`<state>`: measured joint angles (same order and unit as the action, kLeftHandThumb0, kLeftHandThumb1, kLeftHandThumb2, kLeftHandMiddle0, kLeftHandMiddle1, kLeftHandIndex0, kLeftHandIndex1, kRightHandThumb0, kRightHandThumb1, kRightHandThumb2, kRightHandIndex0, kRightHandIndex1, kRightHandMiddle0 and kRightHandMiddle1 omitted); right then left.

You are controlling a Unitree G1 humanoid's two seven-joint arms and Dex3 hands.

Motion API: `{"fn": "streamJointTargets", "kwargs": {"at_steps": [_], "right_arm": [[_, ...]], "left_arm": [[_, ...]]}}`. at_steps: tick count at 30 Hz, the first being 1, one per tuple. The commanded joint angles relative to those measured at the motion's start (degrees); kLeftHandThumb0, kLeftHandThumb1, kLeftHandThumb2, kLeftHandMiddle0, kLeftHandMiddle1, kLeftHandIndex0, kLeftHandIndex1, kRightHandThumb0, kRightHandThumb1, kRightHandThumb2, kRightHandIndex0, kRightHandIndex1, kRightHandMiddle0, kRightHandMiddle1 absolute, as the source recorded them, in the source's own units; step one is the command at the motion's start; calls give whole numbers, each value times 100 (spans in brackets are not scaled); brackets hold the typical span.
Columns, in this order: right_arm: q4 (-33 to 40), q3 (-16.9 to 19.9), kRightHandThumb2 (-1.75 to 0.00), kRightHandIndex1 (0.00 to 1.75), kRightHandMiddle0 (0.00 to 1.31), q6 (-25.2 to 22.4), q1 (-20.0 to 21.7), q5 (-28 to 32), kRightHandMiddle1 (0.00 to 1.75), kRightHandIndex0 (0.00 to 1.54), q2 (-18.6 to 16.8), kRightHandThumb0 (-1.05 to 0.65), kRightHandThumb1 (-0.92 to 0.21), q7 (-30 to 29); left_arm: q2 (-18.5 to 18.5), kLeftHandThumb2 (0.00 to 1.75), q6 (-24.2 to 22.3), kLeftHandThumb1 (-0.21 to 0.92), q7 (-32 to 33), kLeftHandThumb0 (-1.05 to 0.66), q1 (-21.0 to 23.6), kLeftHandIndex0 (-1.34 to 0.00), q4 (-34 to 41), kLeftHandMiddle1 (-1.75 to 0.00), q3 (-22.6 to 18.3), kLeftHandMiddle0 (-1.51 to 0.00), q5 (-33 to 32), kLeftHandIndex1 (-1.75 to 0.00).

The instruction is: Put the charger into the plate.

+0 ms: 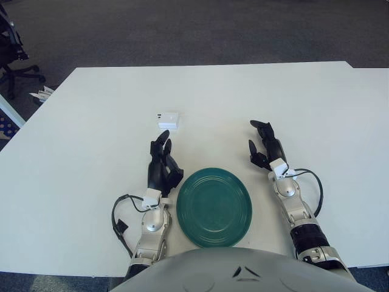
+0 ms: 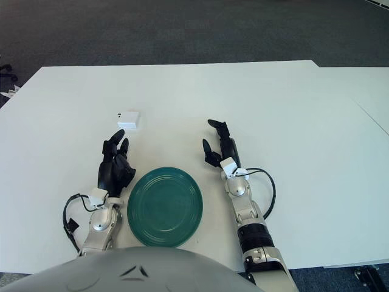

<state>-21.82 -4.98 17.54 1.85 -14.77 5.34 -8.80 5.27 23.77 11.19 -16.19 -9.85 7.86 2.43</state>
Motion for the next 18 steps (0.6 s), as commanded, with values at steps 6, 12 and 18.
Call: {"fn": "streamJointTargets", "kwargs": {"at_steps": [6,12,18], "right_arm": [[-481,-134,-84,1,1,-426,-352,-31,83,35,-146,-83,-92,6],[-601,-117,-83,1,0,-304,-344,21,83,36,-137,-81,-92,-11],[-685,-110,-83,0,0,-223,-337,42,81,34,-88,-80,-92,50]], "left_arm": [[-113,107,-439,92,43,-91,-484,0,-322,0,-264,-29,93,-74],[-315,106,-718,92,385,-90,-405,0,578,0,-458,-30,793,-73],[-484,104,-1266,92,1386,-92,-261,0,1543,-1,-387,-31,2965,-69]]}}
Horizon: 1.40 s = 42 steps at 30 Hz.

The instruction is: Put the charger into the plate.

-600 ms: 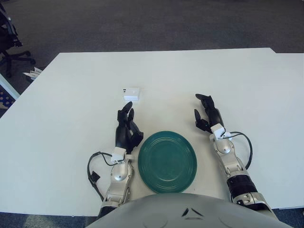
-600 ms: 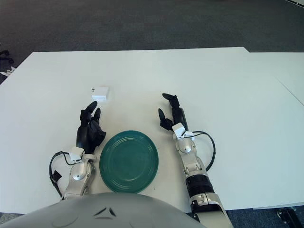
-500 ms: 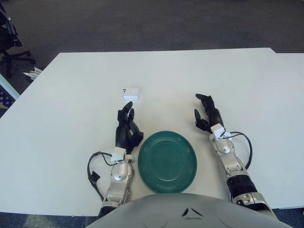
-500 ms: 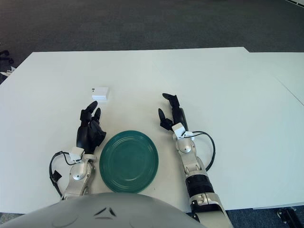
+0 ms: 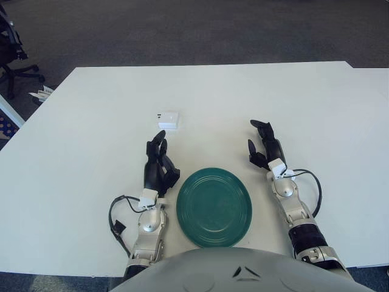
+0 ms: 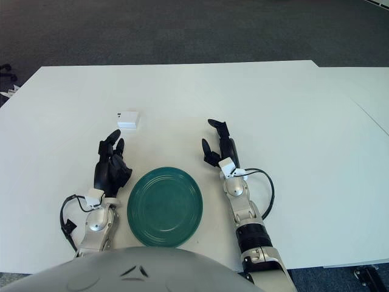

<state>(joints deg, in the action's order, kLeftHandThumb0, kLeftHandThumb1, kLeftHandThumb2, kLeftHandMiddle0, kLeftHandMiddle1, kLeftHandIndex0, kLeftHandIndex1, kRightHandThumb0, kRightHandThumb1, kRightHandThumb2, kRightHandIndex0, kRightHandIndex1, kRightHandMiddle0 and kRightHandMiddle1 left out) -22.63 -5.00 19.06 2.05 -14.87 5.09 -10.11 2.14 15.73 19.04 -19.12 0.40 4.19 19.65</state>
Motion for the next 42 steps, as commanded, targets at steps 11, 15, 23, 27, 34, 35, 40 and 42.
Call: {"fn": "streamJointTargets", "kwargs": {"at_steps": [11,15,23,27,34,35,40,42], "right_arm": [[-949,-71,-83,1,0,-198,-229,105,82,35,-126,-79,-92,149],[-1032,-66,-82,1,0,-160,-195,120,82,35,-144,-79,-92,162],[-1141,-64,-83,1,0,-157,-141,91,82,35,-150,-80,-92,104],[-1196,-36,-83,0,0,-151,-114,129,82,34,-176,-80,-92,94],[-1335,5,-82,1,0,-67,-53,131,84,34,-179,-80,-92,44],[-1349,14,-82,1,0,-44,-52,139,84,34,-175,-80,-92,52],[-1419,65,-81,1,1,84,-52,187,85,36,-169,-79,-92,93],[-1431,82,-80,1,1,113,-55,208,85,36,-170,-78,-92,112]], "left_arm": [[-1033,87,-1999,92,-53,-103,1311,-3,1401,-1,93,-30,3685,-84],[-1523,80,-2003,92,-306,-104,1675,-5,1256,-1,97,-31,4013,-86],[-2429,71,-1626,92,-544,-105,2203,-2,728,0,437,-26,4275,-86],[-2917,69,-1324,92,-516,-105,2722,-1,-21,0,580,-22,4260,-85],[-3337,69,-954,92,-679,-105,3354,0,-806,0,860,-15,4138,-78],[-3345,69,-891,92,-709,-105,3464,0,-953,0,906,-14,4077,-77],[-3269,67,-597,92,-702,-105,3991,0,-1824,0,1187,-12,3864,-73],[-3230,66,-498,92,-643,-105,4171,0,-2170,0,1295,-12,3804,-71]]}}
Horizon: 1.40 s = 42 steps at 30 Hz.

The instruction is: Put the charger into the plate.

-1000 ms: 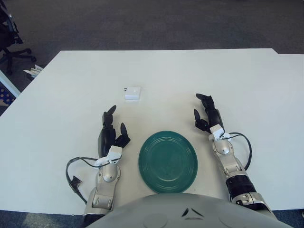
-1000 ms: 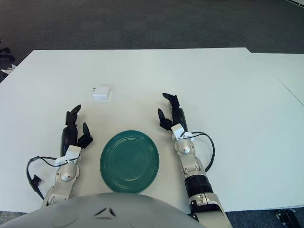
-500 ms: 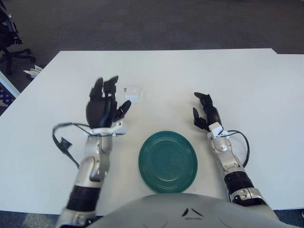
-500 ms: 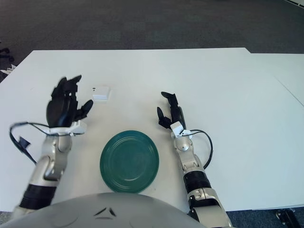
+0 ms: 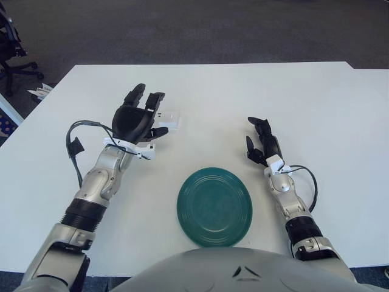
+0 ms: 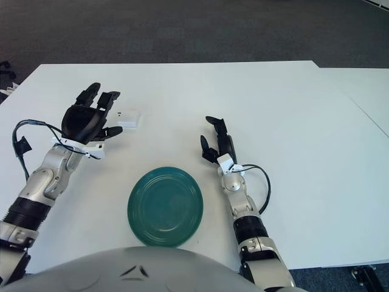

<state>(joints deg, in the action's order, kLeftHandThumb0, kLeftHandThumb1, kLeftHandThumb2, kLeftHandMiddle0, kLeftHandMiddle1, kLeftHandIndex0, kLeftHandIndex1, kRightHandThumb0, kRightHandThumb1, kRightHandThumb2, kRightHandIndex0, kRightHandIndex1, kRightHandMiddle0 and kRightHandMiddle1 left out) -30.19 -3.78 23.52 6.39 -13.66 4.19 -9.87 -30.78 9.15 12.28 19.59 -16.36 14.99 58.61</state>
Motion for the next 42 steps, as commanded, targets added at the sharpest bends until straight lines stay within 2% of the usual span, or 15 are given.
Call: {"fn": "streamJointTargets", "kwargs": {"at_steps": [1,4,10,19,24,32,42], "right_arm": [[-674,-27,-80,1,1,-322,-495,112,85,37,-79,-78,-92,108],[-690,-9,-79,1,1,-283,-512,164,85,36,-72,-78,-92,144],[-716,2,-79,1,0,-237,-524,228,82,35,-44,-78,-92,191],[-509,41,-80,0,0,-363,-646,276,76,35,-14,-76,-92,232],[-456,67,-81,0,0,-395,-696,301,73,35,-7,-75,-92,243],[-458,64,-81,0,0,-261,-719,195,71,33,19,-74,-92,100],[-486,59,-81,1,0,-259,-708,139,70,35,51,-74,-92,2]], "left_arm": [[77,66,241,92,54,-105,427,0,-744,0,278,-11,-126,-71],[78,63,405,92,103,-105,653,0,-1186,0,412,-10,-218,-68],[23,55,578,92,-159,-105,926,0,-1567,0,657,-7,-348,-69],[169,49,864,92,-377,-105,1517,0,-2618,0,1229,-7,-285,-73],[261,51,929,92,-168,-105,1907,0,-3407,0,1553,-5,-155,-71],[376,50,1108,92,86,-105,2308,0,-4113,0,1929,-5,-117,-74],[611,48,1248,92,177,-105,2638,0,-4766,-1,2132,-9,-266,-83]]}}
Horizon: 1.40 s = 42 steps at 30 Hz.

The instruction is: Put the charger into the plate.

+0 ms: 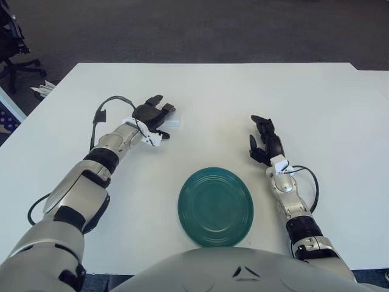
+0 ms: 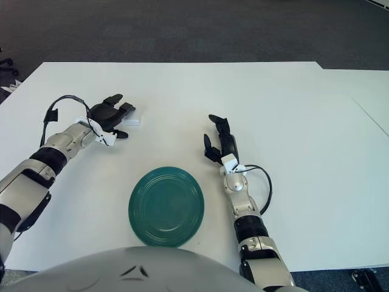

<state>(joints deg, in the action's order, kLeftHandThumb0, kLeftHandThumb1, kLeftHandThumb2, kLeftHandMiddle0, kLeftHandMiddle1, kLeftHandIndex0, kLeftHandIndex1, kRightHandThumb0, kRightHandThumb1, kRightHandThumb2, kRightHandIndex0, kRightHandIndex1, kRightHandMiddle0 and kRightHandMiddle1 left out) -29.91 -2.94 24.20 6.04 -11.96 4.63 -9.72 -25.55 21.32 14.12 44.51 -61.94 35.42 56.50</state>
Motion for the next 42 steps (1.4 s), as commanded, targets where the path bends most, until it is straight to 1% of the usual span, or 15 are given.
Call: {"fn": "streamJointTargets", "kwargs": {"at_steps": [1,10,19,27,31,42], "right_arm": [[-527,-22,-81,1,0,-323,-669,-29,70,35,5,-74,-92,-20],[-631,-7,-78,1,0,-261,-665,-15,71,37,-27,-73,-92,-90],[-608,-8,-78,0,0,-308,-752,25,70,35,-62,-76,-92,-68],[-708,12,-80,0,0,-260,-770,61,70,32,-77,-79,-92,-52],[-754,17,-80,0,0,-183,-777,62,70,33,-81,-78,-92,-63],[-760,-30,-82,1,0,-87,-843,-21,72,35,-50,-78,-92,-119]], "left_arm": [[108,48,34,92,-7,-105,170,0,-257,-1,101,-9,-67,-84],[238,47,-70,92,30,-105,403,0,-715,-1,283,-10,-62,-87],[334,48,-184,92,233,-105,495,0,-1054,0,374,-10,-117,-86],[401,47,-206,92,282,-105,533,0,-1185,0,375,-10,-233,-83],[425,46,-172,92,294,-105,538,0,-1206,-1,330,-12,-315,-86],[497,41,-111,92,333,-105,538,-7,-1279,-5,216,-24,-618,-94]]}}
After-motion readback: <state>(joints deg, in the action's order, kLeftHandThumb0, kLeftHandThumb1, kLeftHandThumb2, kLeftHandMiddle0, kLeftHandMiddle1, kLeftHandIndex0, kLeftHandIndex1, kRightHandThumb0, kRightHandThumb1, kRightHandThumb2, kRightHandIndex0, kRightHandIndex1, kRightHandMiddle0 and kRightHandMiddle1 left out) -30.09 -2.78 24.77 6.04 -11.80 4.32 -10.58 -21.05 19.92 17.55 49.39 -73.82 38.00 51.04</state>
